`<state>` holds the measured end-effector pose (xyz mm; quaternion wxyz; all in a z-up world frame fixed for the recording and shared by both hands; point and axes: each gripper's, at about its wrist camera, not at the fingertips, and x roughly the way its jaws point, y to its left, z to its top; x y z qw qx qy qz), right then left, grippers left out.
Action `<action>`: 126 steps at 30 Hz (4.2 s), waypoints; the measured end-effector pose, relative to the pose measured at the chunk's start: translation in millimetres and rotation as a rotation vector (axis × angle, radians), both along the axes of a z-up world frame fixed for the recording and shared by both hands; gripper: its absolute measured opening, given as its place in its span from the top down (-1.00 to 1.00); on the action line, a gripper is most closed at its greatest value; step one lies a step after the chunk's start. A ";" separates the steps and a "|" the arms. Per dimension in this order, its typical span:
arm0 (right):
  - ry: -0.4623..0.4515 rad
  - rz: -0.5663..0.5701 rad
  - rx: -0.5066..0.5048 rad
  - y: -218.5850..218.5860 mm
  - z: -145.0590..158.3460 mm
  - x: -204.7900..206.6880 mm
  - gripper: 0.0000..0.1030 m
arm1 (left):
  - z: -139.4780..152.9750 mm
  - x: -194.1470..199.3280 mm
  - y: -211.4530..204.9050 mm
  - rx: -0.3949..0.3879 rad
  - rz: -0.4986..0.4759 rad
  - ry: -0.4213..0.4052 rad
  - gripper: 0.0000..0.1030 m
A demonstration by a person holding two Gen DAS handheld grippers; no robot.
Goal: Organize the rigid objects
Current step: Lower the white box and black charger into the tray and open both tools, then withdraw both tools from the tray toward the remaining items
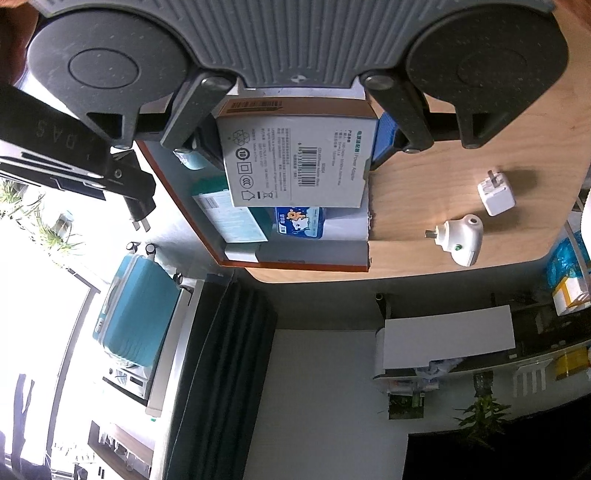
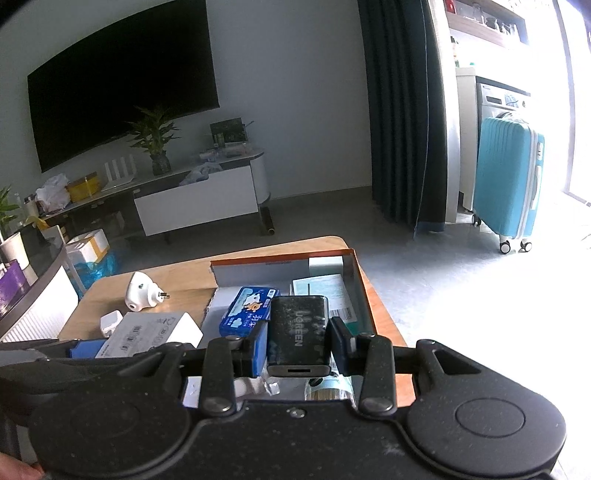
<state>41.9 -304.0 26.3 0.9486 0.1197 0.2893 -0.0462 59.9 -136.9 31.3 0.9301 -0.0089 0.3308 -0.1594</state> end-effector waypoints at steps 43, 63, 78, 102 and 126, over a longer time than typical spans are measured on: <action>0.040 -0.003 0.025 -29.2 -9.7 53.4 0.15 | -11.1 51.1 -36.3 0.040 -0.043 0.038 -0.52; 0.002 -0.013 0.032 -45.6 -13.1 99.0 -0.01 | -18.9 74.4 -36.6 0.024 -0.056 0.073 -0.53; -0.052 -0.070 0.043 -59.1 9.9 53.5 -0.10 | -15.6 52.7 -56.5 -0.004 -0.186 0.088 -0.63; -0.040 0.098 0.021 27.8 23.5 61.6 -0.54 | 16.4 41.1 45.8 0.053 0.107 0.066 -0.81; 0.036 0.266 0.028 97.9 -1.5 84.5 -0.54 | -19.9 37.5 135.0 0.020 0.271 0.129 -0.83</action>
